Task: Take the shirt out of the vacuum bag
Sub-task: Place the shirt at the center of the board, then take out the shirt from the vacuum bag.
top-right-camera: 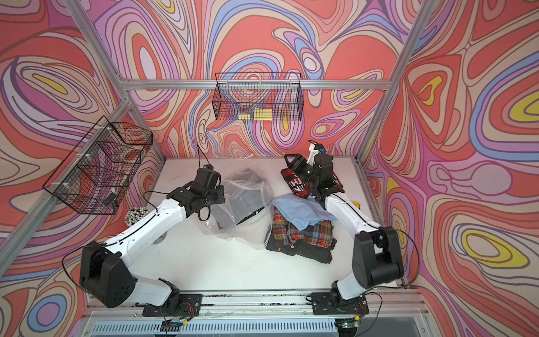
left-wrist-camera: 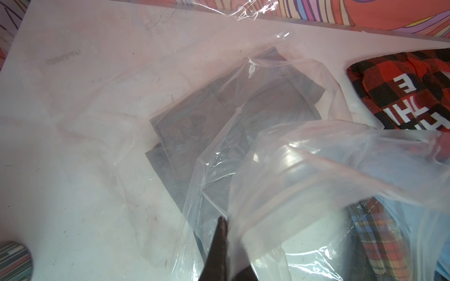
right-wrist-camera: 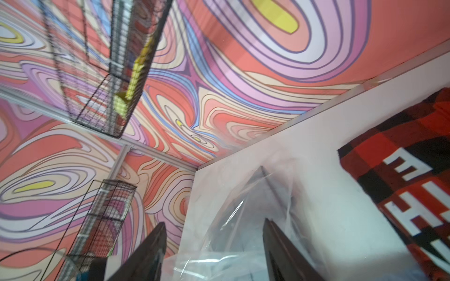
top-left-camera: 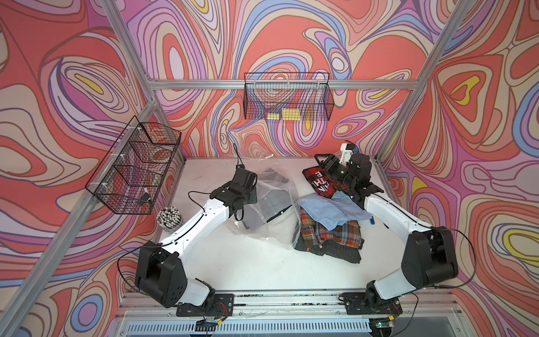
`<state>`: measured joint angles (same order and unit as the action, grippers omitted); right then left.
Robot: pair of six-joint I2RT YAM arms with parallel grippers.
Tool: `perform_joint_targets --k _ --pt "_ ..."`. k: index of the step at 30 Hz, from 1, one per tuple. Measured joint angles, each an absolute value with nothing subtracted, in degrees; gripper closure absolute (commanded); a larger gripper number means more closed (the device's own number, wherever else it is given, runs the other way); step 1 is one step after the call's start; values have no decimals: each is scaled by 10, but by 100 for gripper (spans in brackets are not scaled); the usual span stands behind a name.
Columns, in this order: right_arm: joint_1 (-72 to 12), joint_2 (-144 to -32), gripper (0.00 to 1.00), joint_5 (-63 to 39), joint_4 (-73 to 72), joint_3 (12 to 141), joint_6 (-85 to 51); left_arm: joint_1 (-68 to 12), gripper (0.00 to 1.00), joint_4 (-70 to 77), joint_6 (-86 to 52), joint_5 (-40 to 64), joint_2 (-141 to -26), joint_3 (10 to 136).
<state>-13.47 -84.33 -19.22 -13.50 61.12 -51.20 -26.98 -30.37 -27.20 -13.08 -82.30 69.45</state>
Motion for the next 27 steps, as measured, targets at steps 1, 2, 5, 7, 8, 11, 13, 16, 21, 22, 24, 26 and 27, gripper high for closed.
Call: perform_joint_targets --k 1,2,5,7,8,11,13,16,21,22,24,26,27 --pt "-150 -825 34 -182 -136 593 -517 -270 100 -304 -272 -131 -820 695" --pt "-168 -813 34 -170 -137 574 -522 -270 100 -304 -272 -131 -816 695" --pt "-236 -808 34 -133 -127 531 -536 -270 100 -303 -272 -131 -804 694" --pt "-287 -809 35 -106 -118 509 -544 -270 100 -302 -272 -131 -795 692" --pt "-316 -809 35 -95 -117 500 -550 -270 100 -302 -272 -131 -790 690" --pt "-383 -809 35 -53 -115 494 -564 -270 100 -301 -272 -130 -775 683" --pt "-422 -809 35 -23 -118 493 -571 -270 100 -301 -272 -131 -770 680" --pt "-477 -808 35 31 -124 489 -581 -270 100 -301 -272 -131 -767 676" --pt "-567 -809 35 126 -124 467 -608 -270 100 -301 -272 -130 -767 674" --pt "-579 -810 35 140 -124 461 -614 -270 100 -301 -272 -130 -767 674" --pt "-590 -820 35 163 -128 452 -627 -270 100 -301 -273 -130 -767 674" --pt "-590 -842 34 186 -139 444 -637 -270 100 -300 -274 -129 -767 674" --pt "-588 -853 34 195 -141 443 -641 -270 100 -300 -275 -128 -767 674"
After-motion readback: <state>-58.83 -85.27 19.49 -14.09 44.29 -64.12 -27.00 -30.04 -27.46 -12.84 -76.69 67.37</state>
